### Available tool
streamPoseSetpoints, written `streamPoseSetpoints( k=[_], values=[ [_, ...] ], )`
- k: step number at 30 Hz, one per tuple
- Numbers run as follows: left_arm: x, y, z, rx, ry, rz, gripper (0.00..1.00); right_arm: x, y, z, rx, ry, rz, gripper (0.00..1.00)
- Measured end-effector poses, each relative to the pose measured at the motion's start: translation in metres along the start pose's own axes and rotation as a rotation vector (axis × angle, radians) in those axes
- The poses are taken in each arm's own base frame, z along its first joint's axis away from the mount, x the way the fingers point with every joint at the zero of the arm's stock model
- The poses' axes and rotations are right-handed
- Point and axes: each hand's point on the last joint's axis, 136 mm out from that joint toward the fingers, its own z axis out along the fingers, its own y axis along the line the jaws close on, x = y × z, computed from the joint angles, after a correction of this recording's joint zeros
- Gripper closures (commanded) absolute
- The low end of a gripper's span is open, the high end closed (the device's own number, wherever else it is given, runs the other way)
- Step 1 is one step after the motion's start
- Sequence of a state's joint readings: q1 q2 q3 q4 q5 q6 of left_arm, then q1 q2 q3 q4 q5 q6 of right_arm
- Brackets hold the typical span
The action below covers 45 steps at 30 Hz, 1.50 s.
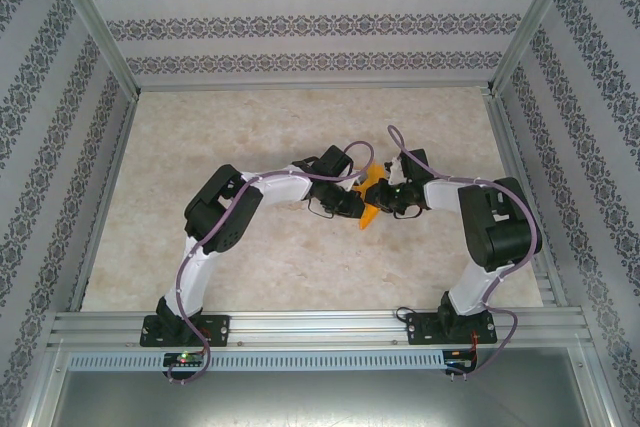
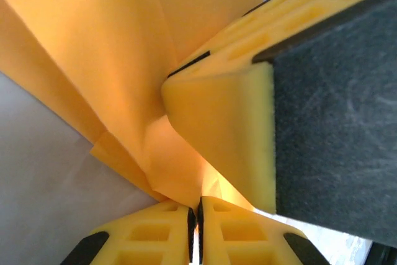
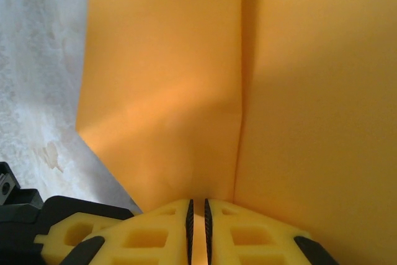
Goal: Fold a paper plane with a square sheet of paper (pick it up from the middle)
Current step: Fourth fold the wing at the center of the table.
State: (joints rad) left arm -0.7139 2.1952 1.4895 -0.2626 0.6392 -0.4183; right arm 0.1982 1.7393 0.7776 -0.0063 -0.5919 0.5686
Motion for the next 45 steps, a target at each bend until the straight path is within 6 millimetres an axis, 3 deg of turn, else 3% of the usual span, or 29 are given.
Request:
streamPoseSetpoints(
  k=[17, 35, 45],
  values=[
    [-0.001, -0.001, 0.004, 0.002, 0.043, 0.007, 0.86, 0.004, -0.009, -0.007, 0.018, -0.032, -0.019, 0.85],
    [-0.001, -0.004, 0.004, 0.022, 0.060, 0.018, 0.84, 0.014, -0.003, -0.014, -0.037, -0.037, 0.041, 0.89],
    [-0.001, -0.007, 0.004, 0.040, 0.064, 0.019, 0.79, 0.017, -0.010, -0.010, -0.033, -0.023, 0.059, 0.91]
  ],
)
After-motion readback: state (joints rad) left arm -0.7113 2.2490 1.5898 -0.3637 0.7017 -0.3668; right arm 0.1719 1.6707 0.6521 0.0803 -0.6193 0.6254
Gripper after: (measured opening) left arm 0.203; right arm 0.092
